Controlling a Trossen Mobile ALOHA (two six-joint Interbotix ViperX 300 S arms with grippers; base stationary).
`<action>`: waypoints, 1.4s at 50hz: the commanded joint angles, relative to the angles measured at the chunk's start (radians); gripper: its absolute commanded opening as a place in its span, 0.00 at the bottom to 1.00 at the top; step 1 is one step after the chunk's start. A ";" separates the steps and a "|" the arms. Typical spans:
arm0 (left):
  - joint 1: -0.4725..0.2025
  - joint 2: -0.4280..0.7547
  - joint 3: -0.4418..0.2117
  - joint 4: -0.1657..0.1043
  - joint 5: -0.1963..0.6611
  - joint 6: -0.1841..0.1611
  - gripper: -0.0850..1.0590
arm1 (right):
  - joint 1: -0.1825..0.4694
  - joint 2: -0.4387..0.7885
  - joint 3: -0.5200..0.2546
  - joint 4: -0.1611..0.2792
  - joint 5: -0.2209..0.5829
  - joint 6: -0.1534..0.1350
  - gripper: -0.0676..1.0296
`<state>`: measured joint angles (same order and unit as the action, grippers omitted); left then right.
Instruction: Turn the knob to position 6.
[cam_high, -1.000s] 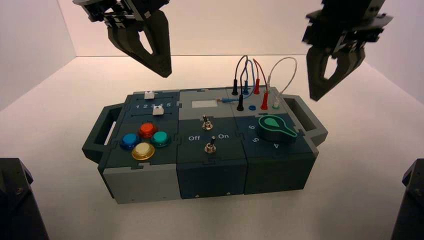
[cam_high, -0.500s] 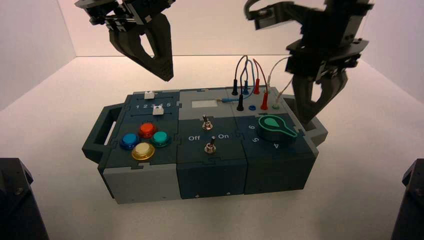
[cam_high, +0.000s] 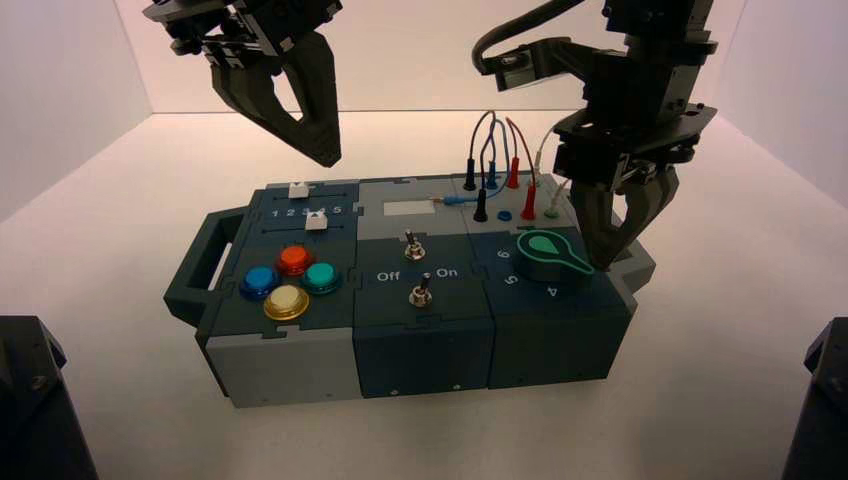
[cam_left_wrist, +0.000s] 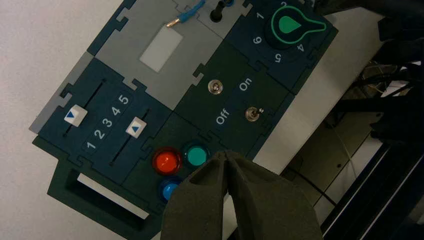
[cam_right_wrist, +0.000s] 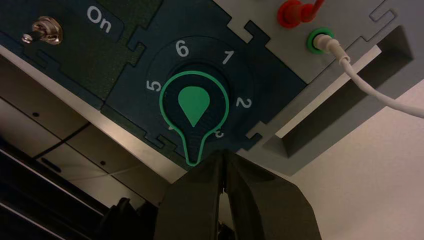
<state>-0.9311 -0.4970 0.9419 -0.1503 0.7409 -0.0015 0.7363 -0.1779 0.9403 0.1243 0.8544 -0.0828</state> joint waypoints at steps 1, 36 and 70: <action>-0.003 -0.009 -0.012 0.003 -0.003 0.003 0.05 | 0.008 -0.006 -0.018 0.012 -0.003 -0.005 0.04; -0.003 -0.008 -0.014 0.009 -0.002 0.008 0.05 | 0.029 0.021 -0.026 0.051 0.000 -0.003 0.04; -0.003 -0.009 -0.012 0.012 0.002 0.008 0.05 | 0.080 0.021 -0.054 0.123 0.021 0.002 0.04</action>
<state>-0.9311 -0.4970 0.9419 -0.1396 0.7455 0.0046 0.8053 -0.1473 0.9112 0.2332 0.8728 -0.0813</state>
